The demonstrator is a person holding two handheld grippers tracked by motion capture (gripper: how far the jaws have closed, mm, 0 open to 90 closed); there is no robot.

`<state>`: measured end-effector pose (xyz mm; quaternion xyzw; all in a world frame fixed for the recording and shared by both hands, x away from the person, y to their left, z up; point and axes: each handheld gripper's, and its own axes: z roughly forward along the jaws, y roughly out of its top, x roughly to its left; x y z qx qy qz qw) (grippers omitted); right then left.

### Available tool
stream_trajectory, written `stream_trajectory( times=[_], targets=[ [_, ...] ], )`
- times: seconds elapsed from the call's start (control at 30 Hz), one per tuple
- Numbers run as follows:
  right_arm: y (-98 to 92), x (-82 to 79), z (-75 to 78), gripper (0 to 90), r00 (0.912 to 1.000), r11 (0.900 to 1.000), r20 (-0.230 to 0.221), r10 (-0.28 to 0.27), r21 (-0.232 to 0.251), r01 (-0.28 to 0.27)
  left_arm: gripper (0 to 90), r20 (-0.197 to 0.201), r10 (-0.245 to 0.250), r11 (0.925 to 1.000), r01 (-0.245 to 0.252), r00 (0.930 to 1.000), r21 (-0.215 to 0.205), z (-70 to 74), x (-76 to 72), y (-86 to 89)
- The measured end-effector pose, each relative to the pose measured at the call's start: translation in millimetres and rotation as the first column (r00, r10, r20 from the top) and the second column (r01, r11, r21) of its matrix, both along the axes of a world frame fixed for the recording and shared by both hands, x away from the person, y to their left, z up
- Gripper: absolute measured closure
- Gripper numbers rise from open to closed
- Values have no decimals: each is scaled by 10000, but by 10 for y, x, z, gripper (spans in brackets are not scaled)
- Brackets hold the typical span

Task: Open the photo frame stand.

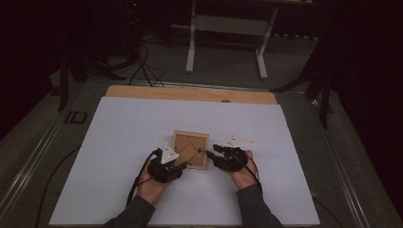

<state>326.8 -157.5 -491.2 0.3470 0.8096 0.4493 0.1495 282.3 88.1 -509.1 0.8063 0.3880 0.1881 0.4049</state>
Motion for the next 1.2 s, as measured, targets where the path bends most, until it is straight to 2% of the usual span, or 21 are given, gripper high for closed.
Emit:
stream_trajectory(
  times=[0.4, 0.53, 0.7, 0.87, 1.17, 1.2],
  targets=[
    [2, 12, 37, 524, 9996, 9994, -46, 263, 214, -262, 569, 237, -44, 9995, 37, 9997, 306, -36, -69, -9],
    [-14, 40, 70, 511, 9992, 9984, -140, 388, 426, -381, 571, 299, -83, 9991, 71, 9995, 424, -36, -90, -13],
    [1, 91, 98, 488, 9982, 9975, -235, 544, 468, -532, 572, 326, -156, 9986, 139, 9993, 516, -48, -108, -8],
    [9, 175, 42, 478, 9975, 9972, -467, 536, 538, -511, 573, 379, -167, 9978, 142, 9991, 640, -57, -128, -14],
    [43, 276, 0, 443, 9940, 9931, -645, 881, 827, -826, 574, 430, -204, 9968, 170, 9989, 780, -56, -141, -18],
    [46, 309, -2, 427, 9922, 9905, -659, 1061, 954, -996, 575, 440, -215, 9967, 180, 9988, 792, -56, -142, -18]
  ],
)
